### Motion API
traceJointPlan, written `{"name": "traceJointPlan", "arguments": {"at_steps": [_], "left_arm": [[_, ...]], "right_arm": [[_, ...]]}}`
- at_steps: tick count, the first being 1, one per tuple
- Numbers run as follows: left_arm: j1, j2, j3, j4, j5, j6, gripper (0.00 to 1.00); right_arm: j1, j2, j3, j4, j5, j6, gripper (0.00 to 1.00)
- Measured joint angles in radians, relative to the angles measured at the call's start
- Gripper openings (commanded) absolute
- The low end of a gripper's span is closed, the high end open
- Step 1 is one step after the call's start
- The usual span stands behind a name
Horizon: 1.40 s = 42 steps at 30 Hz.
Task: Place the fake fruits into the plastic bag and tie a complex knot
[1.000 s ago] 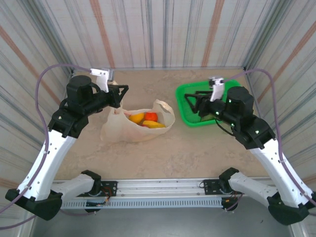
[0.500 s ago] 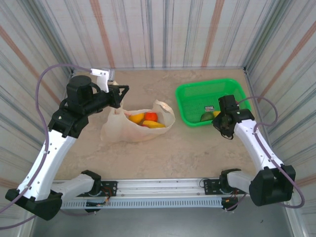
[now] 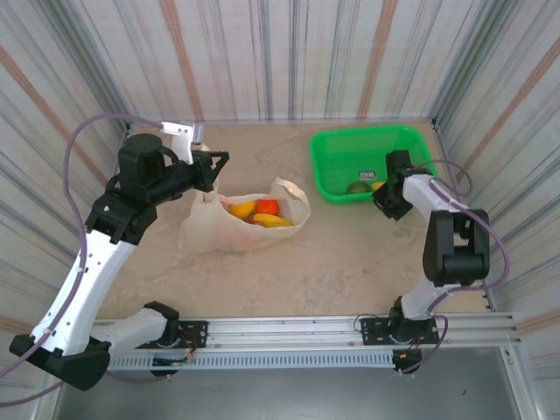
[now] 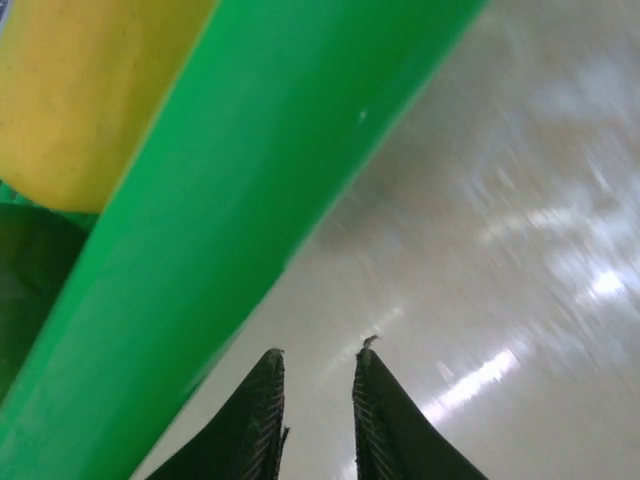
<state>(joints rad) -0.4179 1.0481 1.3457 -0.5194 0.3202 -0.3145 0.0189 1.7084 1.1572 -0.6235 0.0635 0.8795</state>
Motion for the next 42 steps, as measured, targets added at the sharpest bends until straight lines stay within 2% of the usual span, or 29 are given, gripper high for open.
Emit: {"name": "traceJointPlan", "arguments": {"at_steps": [5, 9, 12, 14, 21, 24, 26, 27, 33, 38, 40, 41, 42], "left_arm": [[0.000, 0.000, 0.000, 0.000, 0.000, 0.000, 0.02], [0.000, 0.000, -0.001, 0.000, 0.002, 0.000, 0.02], [0.000, 0.000, -0.001, -0.001, 0.013, -0.001, 0.02], [0.000, 0.000, -0.001, -0.002, 0.022, -0.004, 0.02], [0.000, -0.001, -0.001, -0.013, 0.030, -0.004, 0.02], [0.000, -0.001, -0.001, -0.026, 0.031, -0.004, 0.02], [0.000, -0.001, -0.001, -0.036, 0.030, -0.004, 0.02], [0.000, -0.001, -0.001, -0.039, 0.030, -0.004, 0.02], [0.000, -0.003, -0.001, -0.060, 0.030, -0.004, 0.02], [0.000, -0.005, 0.004, -0.065, 0.027, -0.004, 0.02], [0.000, -0.005, 0.010, -0.071, 0.027, -0.004, 0.02], [0.000, -0.005, 0.012, -0.072, 0.027, -0.004, 0.02], [0.000, -0.005, 0.016, -0.075, 0.027, -0.004, 0.02]], "right_arm": [[-0.030, 0.163, 0.223, 0.040, -0.010, -0.037, 0.33], [0.016, 0.124, 0.225, 0.082, -0.029, -0.106, 0.41], [0.098, -0.001, 0.164, 0.125, -0.092, -0.204, 0.52], [0.163, -0.139, 0.107, 0.156, -0.143, -0.282, 0.59], [0.338, -0.610, -0.010, 0.326, -0.370, -0.574, 0.61], [0.402, -0.695, -0.017, 0.327, -0.478, -0.722, 0.64], [0.446, -0.697, 0.005, 0.294, -0.539, -0.808, 0.74], [0.466, -0.687, 0.018, 0.277, -0.560, -0.844, 0.75], [0.534, -0.562, 0.092, 0.167, -0.602, -0.974, 0.75], [0.583, -0.489, 0.111, 0.143, -0.621, -1.009, 0.68], [0.596, -0.470, 0.115, 0.145, -0.626, -1.016, 0.60], [0.597, -0.463, 0.119, 0.145, -0.631, -1.016, 0.52], [0.597, -0.455, 0.126, 0.148, -0.636, -1.018, 0.40]]}}
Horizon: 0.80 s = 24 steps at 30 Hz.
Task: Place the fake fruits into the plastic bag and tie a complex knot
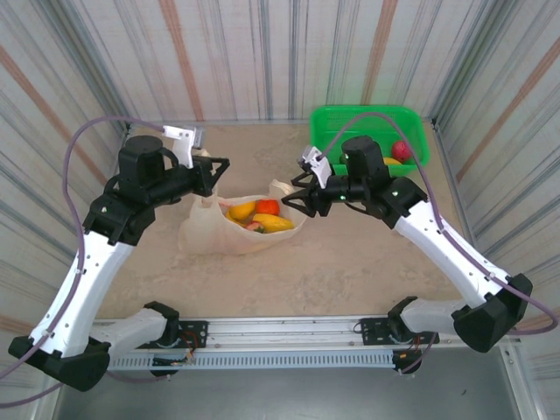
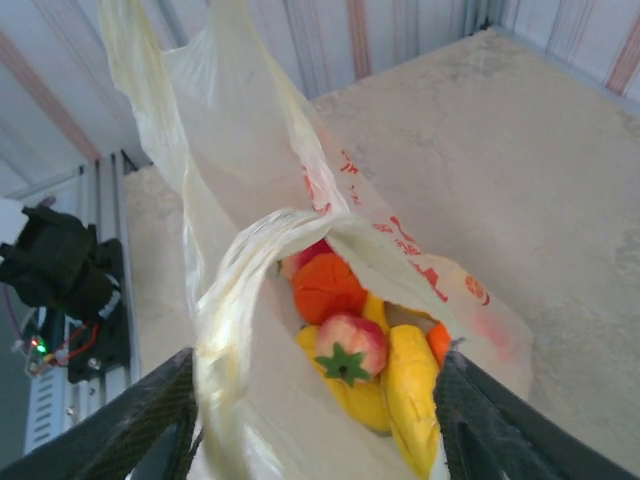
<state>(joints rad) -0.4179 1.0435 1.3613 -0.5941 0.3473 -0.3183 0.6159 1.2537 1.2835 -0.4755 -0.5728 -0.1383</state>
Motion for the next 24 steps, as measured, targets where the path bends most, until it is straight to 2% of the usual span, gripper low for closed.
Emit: {"name": "traceJointPlan", "arguments": {"at_steps": [1, 2, 3, 8, 13, 17, 24], "left_arm": [[0.000, 0.001, 0.004, -0.002, 0.000, 0.000, 0.02], [0.000, 0.003, 0.008, -0.004, 0.000, 0.000, 0.02], [0.000, 0.006, 0.014, -0.004, 0.000, 0.000, 0.02], [0.021, 0.044, 0.065, -0.001, 0.014, -0.009, 0.00], [0.104, 0.098, 0.125, 0.053, 0.095, -0.068, 0.00], [0.121, 0.137, 0.187, 0.073, 0.125, -0.081, 0.00], [0.125, 0.187, 0.209, 0.113, 0.178, -0.087, 0.00]], "right_arm": [[0.000, 0.009, 0.009, 0.002, -0.002, -0.003, 0.21], [0.000, 0.016, 0.019, 0.002, -0.002, -0.003, 0.08], [0.000, 0.023, 0.032, 0.001, 0.000, -0.002, 0.00], [-0.040, 0.034, 0.117, -0.011, 0.049, 0.021, 0.00], [-0.095, 0.052, 0.309, -0.066, 0.168, 0.083, 0.00], [-0.099, 0.060, 0.414, -0.111, 0.260, 0.098, 0.00], [-0.111, 0.034, 0.337, -0.119, 0.346, 0.105, 0.00]]}}
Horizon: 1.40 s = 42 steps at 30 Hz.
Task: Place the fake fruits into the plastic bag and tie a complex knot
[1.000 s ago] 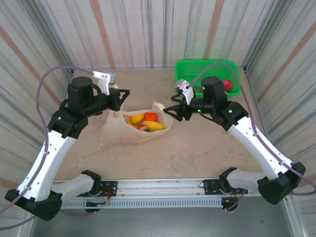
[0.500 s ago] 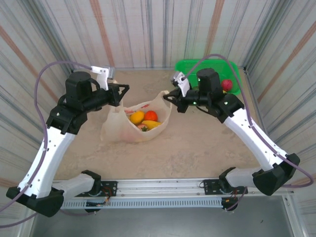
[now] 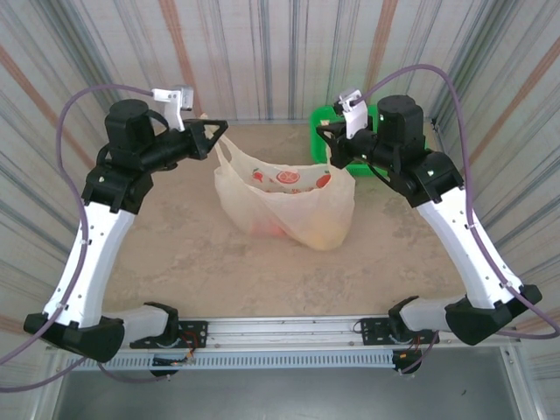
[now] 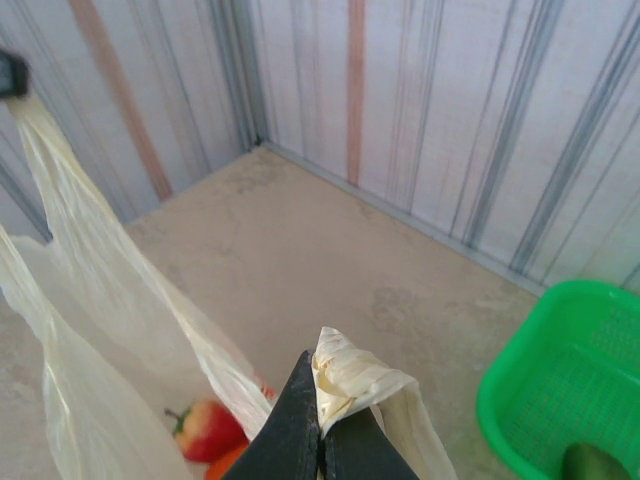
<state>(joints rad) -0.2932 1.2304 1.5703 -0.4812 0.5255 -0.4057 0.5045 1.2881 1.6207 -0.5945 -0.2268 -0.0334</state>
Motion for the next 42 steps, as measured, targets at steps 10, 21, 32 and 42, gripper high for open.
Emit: {"name": "traceJointPlan", "arguments": {"at_steps": [10, 21, 32, 42], "left_arm": [[0.006, 0.006, -0.132, 0.095, 0.044, -0.030, 0.00], [0.006, -0.004, -0.116, 0.143, 0.021, -0.029, 0.00], [-0.040, -0.027, -0.132, 0.189, 0.022, -0.003, 0.03], [-0.108, -0.036, -0.184, 0.191, 0.003, 0.037, 0.03]], "right_arm": [[-0.053, -0.006, -0.111, 0.009, 0.010, -0.003, 0.00], [-0.057, 0.159, 0.116, -0.005, 0.018, -0.005, 0.00], [-0.062, 0.150, 0.087, 0.026, 0.016, -0.013, 0.00], [-0.071, 0.101, -0.018, 0.034, -0.006, -0.028, 0.57]]}}
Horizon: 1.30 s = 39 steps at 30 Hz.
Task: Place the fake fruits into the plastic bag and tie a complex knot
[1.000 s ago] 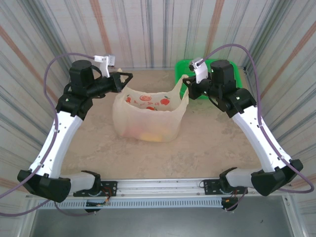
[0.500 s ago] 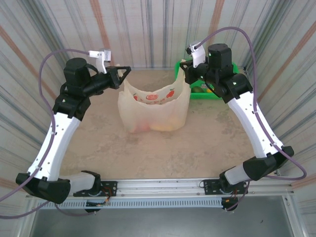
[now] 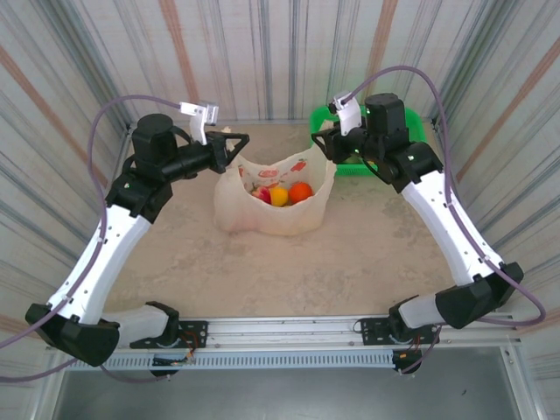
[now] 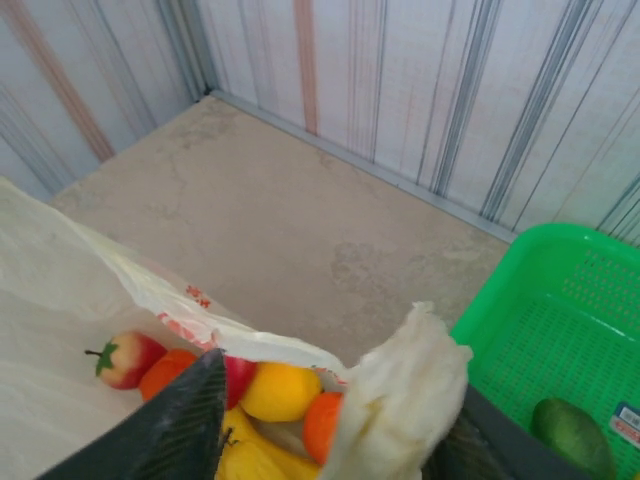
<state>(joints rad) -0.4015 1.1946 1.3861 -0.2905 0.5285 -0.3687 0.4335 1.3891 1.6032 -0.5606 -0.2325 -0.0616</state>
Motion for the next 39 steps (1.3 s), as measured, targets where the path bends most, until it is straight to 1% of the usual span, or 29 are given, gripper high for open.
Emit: {"name": "traceJointPlan", "arguments": {"at_steps": [2, 5, 6, 11, 12, 15, 17, 19, 26, 32, 33, 36, 39], "left_arm": [[-0.004, -0.007, -0.001, -0.002, -0.007, 0.006, 0.03], [-0.016, -0.021, -0.001, -0.004, -0.016, 0.010, 0.03], [-0.020, -0.024, -0.001, -0.004, -0.016, 0.011, 0.04], [-0.045, -0.029, -0.001, -0.015, -0.017, 0.026, 0.06], [-0.051, -0.029, -0.001, -0.019, -0.017, 0.030, 0.08], [-0.059, -0.029, -0.001, -0.022, -0.017, 0.041, 0.20], [-0.059, -0.030, -0.006, -0.018, -0.016, 0.049, 0.29], [-0.059, -0.031, -0.018, -0.013, -0.012, 0.053, 0.34], [-0.059, -0.054, -0.045, 0.015, 0.019, 0.058, 0.36], [-0.059, -0.090, -0.045, 0.045, 0.032, 0.062, 0.36], [-0.058, -0.094, -0.048, 0.053, 0.032, 0.061, 0.38], [-0.042, -0.102, -0.069, 0.081, 0.055, 0.035, 0.46], [-0.020, -0.102, -0.113, 0.129, 0.086, -0.017, 0.58]], "right_arm": [[0.002, -0.026, 0.000, 0.000, 0.000, 0.001, 0.61], [0.014, -0.077, 0.002, 0.003, 0.002, -0.002, 0.63], [0.023, -0.092, 0.004, 0.005, 0.003, -0.003, 0.65], [0.098, -0.118, 0.043, 0.006, 0.004, -0.032, 0.66], [0.114, -0.117, 0.053, 0.005, 0.004, -0.037, 0.66], [0.148, -0.108, 0.074, -0.002, -0.001, -0.042, 0.67], [0.151, -0.101, 0.076, -0.002, -0.008, -0.040, 0.67], [0.151, -0.089, 0.076, -0.005, -0.019, -0.030, 0.66], [0.151, -0.063, 0.077, -0.010, -0.050, 0.028, 0.62], [0.135, -0.060, 0.101, -0.015, -0.089, 0.093, 0.55], [0.130, -0.060, 0.103, -0.014, -0.103, 0.106, 0.53], [0.124, -0.059, 0.097, -0.006, -0.148, 0.137, 0.45], [0.139, -0.062, 0.054, 0.033, -0.195, 0.159, 0.42]]}}
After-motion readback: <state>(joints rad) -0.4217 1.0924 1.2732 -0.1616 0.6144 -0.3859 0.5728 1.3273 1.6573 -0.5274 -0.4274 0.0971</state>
